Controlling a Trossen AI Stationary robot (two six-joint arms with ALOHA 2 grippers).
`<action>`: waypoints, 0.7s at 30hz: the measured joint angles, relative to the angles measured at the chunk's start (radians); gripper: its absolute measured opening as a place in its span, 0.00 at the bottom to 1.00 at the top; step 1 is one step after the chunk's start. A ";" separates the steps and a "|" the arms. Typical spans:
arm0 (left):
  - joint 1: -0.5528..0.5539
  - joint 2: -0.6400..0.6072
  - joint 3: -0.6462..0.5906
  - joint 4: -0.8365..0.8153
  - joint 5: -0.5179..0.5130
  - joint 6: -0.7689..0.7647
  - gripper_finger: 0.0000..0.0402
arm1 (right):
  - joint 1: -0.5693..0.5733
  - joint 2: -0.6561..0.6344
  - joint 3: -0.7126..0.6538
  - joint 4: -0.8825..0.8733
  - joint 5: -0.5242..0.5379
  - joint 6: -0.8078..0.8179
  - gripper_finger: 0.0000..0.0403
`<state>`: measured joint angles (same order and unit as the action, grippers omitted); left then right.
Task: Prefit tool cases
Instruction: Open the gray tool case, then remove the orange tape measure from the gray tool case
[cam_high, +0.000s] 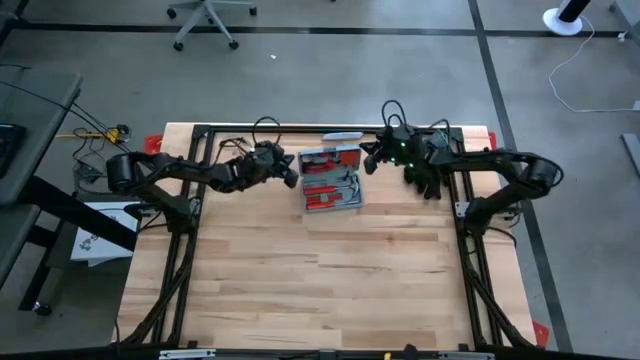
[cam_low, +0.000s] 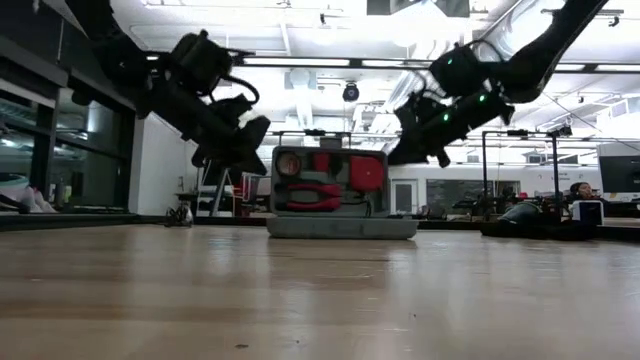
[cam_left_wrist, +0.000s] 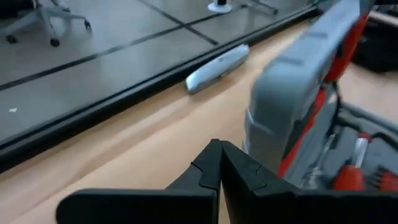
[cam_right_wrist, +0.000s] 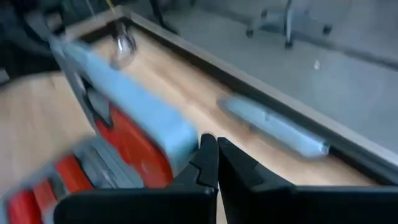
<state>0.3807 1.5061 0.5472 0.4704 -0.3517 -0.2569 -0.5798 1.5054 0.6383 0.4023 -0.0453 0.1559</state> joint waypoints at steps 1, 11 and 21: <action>0.005 0.013 0.000 -0.003 0.005 0.000 0.00 | 0.000 0.010 0.005 -0.003 0.001 -0.003 0.00; 0.015 0.131 -0.003 -0.009 0.016 -0.003 0.00 | -0.002 0.011 0.076 -0.082 0.000 -0.066 0.00; 0.015 0.134 -0.004 -0.006 0.033 -0.003 0.00 | -0.002 0.012 0.088 -0.115 0.004 -0.070 0.00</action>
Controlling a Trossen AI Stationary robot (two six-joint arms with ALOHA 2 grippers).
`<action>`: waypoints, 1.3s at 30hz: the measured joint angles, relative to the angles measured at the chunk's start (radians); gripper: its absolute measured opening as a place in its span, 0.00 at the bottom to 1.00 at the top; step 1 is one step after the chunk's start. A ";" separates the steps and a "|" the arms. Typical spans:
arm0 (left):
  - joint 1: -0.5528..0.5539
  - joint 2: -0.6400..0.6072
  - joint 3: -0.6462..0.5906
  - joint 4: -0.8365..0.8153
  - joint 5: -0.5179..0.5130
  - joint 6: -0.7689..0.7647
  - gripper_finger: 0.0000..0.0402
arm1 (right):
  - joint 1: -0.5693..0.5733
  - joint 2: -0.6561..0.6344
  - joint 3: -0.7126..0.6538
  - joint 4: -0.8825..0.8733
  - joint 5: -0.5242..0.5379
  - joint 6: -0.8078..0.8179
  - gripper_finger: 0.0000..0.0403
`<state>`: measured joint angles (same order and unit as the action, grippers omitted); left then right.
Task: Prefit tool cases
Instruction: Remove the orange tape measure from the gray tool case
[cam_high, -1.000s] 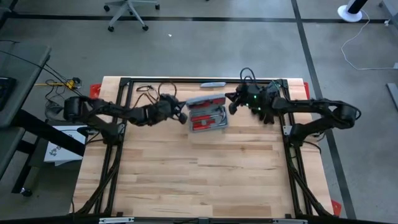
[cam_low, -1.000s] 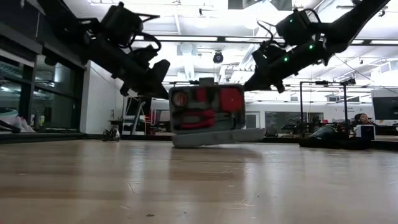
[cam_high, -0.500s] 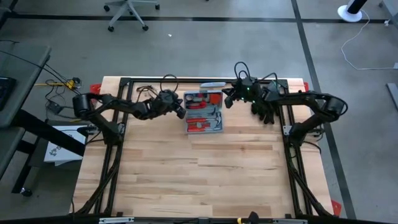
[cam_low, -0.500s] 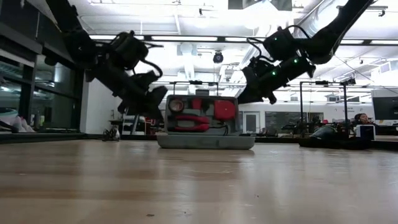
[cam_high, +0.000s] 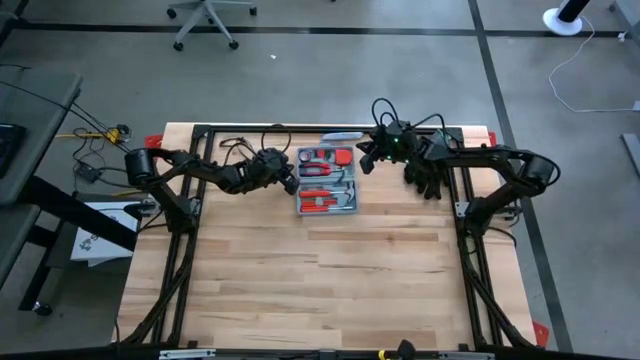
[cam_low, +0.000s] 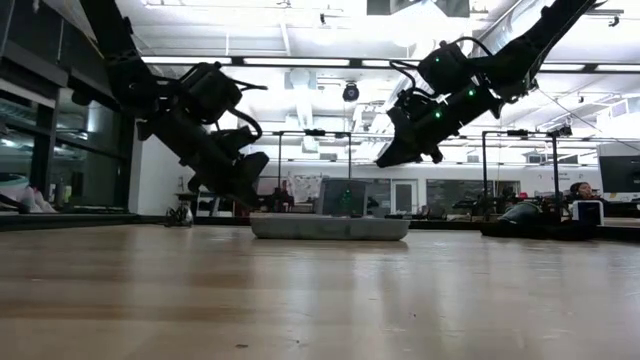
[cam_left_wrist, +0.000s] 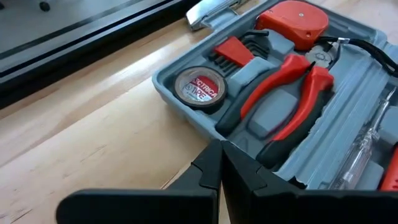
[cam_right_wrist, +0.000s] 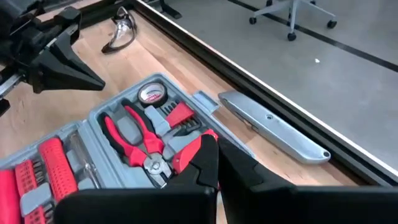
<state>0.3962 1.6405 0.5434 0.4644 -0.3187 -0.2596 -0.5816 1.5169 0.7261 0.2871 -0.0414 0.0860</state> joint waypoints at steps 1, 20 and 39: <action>0.000 0.000 0.000 0.000 0.000 0.000 0.00 | 0.000 0.000 0.000 -0.002 0.001 0.000 0.00; 0.000 -0.001 -0.001 0.000 0.001 -0.004 0.00 | 0.000 0.000 0.000 -0.008 0.002 0.003 0.00; -0.386 0.060 -0.002 0.010 -0.079 -0.225 0.00 | 0.465 0.283 -0.034 0.053 0.047 0.231 0.00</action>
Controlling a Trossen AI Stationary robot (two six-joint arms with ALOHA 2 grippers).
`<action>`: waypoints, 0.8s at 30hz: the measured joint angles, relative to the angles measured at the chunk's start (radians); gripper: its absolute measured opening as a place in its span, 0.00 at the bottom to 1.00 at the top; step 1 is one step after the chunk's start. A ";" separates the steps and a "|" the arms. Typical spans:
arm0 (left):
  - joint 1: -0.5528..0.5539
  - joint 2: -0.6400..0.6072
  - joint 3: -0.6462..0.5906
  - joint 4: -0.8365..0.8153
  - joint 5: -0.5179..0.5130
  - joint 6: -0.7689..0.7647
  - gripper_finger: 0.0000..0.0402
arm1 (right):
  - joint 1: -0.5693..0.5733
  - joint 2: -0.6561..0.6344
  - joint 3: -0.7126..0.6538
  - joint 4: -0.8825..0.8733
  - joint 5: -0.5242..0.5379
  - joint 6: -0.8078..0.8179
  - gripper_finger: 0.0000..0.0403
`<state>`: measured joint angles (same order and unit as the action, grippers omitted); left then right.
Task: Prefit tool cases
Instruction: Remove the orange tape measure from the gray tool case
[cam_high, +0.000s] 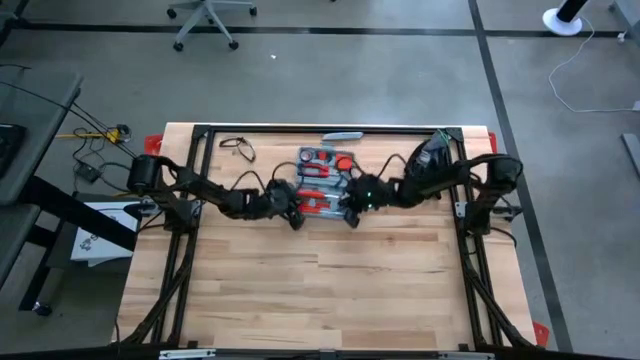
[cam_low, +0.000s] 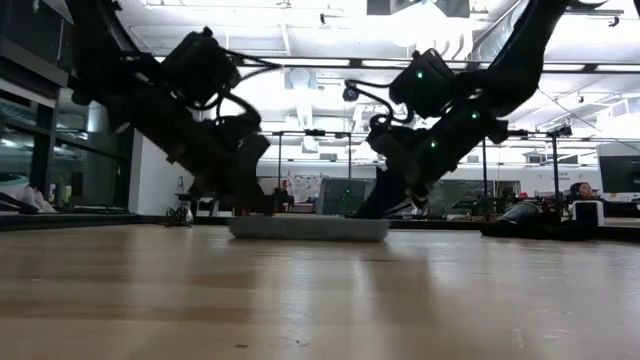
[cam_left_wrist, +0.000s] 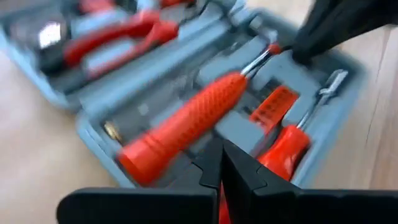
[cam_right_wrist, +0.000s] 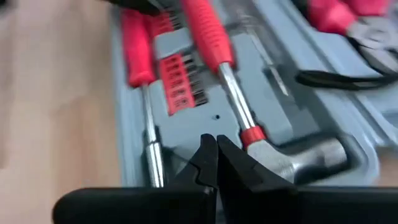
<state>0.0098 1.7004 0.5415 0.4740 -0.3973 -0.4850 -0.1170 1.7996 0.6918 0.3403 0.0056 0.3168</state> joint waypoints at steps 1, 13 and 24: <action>-0.020 0.025 0.000 0.017 -0.003 -0.026 0.00 | 0.030 0.000 -0.001 -0.004 0.012 0.022 0.00; -0.291 0.149 -0.004 0.352 0.069 -0.069 0.00 | 0.372 -0.079 -0.009 -0.082 0.264 0.259 0.00; -0.308 -0.049 0.007 0.296 -0.061 0.124 0.00 | 0.394 -0.239 -0.009 -0.289 0.493 0.255 0.00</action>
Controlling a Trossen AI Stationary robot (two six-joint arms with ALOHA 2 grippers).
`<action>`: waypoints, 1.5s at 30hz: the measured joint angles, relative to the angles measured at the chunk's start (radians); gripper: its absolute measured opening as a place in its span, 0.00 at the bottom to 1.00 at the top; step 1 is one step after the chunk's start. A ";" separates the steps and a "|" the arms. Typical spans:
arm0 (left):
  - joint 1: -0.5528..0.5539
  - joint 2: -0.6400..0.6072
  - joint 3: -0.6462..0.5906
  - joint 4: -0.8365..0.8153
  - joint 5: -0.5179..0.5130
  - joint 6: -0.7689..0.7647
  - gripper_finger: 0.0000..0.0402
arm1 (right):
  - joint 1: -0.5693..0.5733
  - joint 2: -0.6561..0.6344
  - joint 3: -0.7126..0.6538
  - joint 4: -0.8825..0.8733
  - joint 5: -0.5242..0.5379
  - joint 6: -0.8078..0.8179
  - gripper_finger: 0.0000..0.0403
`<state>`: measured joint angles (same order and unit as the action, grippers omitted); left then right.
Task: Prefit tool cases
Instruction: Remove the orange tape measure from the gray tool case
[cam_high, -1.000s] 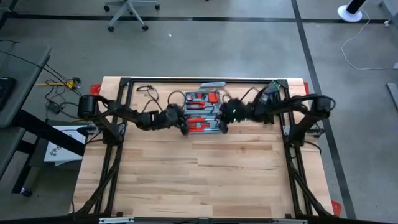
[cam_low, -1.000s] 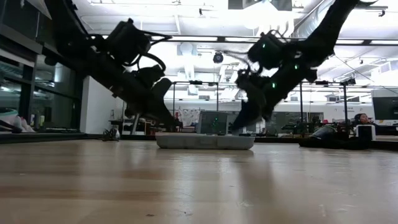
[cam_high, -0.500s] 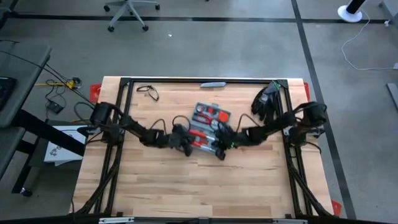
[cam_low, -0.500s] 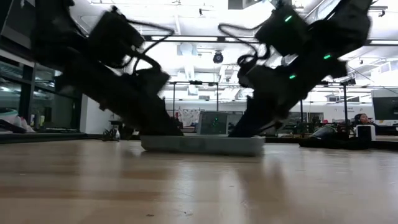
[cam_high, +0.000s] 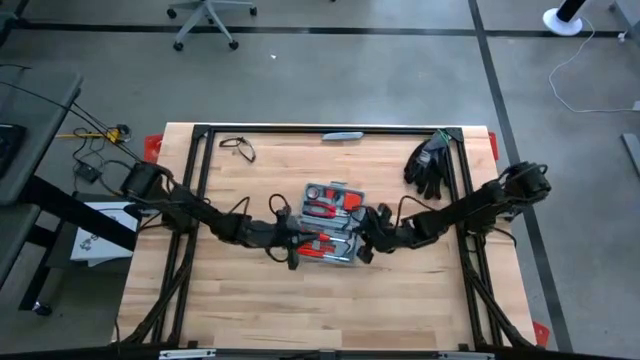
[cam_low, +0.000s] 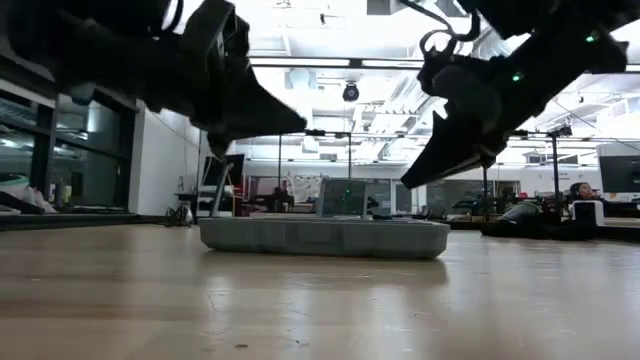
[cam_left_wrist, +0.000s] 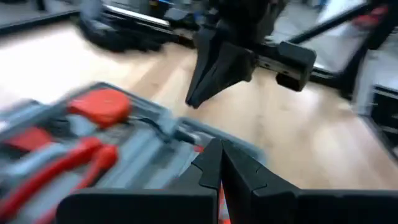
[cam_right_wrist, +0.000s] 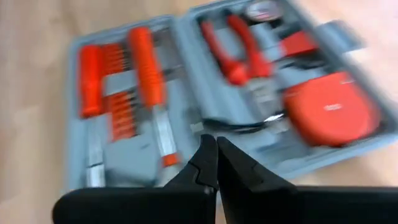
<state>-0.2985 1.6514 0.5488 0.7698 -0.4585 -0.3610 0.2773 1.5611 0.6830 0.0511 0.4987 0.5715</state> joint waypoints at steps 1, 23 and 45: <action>0.000 -0.008 0.000 -0.066 -0.025 -0.025 0.00 | -0.018 -0.005 0.000 -0.010 -0.001 -0.008 0.00; -0.069 0.097 -0.002 -0.200 0.009 -0.259 0.00 | -0.132 -0.002 0.002 -0.071 -0.142 -0.033 0.00; -0.015 0.120 0.026 -0.020 0.054 -0.142 0.00 | -0.158 -0.002 0.002 -0.063 -0.143 0.008 0.42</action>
<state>-0.3132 1.7718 0.5751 0.7500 -0.4049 -0.5029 0.1198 1.5588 0.6849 -0.0119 0.3553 0.5793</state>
